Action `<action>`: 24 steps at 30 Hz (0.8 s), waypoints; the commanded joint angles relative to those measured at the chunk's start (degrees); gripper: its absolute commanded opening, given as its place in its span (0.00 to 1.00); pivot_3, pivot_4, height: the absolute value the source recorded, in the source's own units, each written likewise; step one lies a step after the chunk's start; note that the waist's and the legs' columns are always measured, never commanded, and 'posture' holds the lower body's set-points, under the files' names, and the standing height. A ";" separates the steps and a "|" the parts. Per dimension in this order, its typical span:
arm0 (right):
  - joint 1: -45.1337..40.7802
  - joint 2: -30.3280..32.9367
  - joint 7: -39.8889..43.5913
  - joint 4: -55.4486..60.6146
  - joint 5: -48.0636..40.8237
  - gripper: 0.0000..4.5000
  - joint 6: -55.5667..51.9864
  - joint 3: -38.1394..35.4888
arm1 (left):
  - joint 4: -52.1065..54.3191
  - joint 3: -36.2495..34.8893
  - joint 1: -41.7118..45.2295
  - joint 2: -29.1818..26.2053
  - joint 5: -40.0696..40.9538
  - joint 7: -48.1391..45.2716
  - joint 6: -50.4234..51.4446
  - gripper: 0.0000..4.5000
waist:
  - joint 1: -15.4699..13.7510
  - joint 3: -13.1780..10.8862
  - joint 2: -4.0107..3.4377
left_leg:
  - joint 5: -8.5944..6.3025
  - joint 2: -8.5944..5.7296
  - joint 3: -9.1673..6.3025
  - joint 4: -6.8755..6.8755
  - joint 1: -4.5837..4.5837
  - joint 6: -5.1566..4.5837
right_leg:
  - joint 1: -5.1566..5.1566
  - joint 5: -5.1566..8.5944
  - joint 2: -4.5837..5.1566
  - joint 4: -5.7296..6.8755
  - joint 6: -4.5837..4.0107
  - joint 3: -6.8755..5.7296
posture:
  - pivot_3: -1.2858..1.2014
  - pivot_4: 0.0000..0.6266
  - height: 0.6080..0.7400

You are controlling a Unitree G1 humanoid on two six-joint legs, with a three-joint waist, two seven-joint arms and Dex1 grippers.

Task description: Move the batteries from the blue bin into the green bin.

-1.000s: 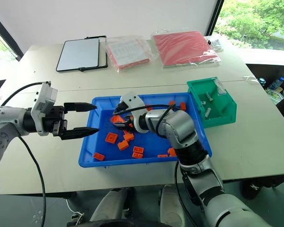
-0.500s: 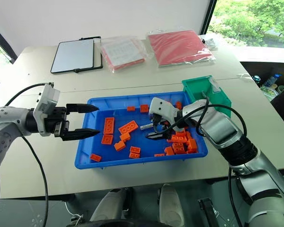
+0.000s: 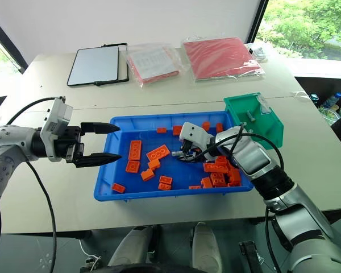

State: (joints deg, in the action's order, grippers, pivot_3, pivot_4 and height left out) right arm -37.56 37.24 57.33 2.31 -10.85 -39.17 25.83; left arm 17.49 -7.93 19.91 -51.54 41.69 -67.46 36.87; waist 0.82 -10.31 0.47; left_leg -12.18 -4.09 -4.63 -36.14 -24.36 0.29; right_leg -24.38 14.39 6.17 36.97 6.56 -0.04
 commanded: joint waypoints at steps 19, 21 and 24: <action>0.39 11.70 -17.52 -2.72 0.87 0.90 -10.03 -30.18 | -8.13 2.90 7.85 1.57 -4.82 -3.03 -4.61 1.00 | 0.41 -0.03 0.00 | 0.00 -0.04 0.15 0.04 -0.01 -0.01 | -0.02 0.00 0.12 -0.01 0.00 0.01 | 0.52 0.24 0.96; 0.04 11.11 -18.28 -2.11 0.62 0.90 -10.11 -31.05 | -8.83 3.11 8.50 1.81 -5.22 -3.33 -4.79 1.00 | 0.20 -0.04 -0.01 | 0.01 -0.04 0.15 0.02 -0.02 -0.02 | -0.03 0.00 0.11 0.02 0.01 0.01 | 0.52 0.24 0.96; -0.12 9.67 -18.24 2.78 -2.41 0.90 -12.68 -32.70 | -8.74 3.13 8.61 2.02 -5.38 -3.58 -4.79 1.00 | -0.01 -0.04 -0.01 | 0.01 -0.06 0.15 0.00 -0.03 -0.02 | -0.03 -0.01 0.13 0.01 0.01 0.01 | 0.52 0.24 0.96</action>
State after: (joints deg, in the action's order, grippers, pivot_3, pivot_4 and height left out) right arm -36.13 47.22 39.17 0.03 -10.89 -51.01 -4.23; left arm 7.99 -4.27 27.69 -49.39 36.41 -70.68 32.92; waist 0.81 -10.35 0.47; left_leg -12.17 -4.15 -4.48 -36.14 -24.39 0.27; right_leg -24.41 14.38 6.29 36.98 6.58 -0.03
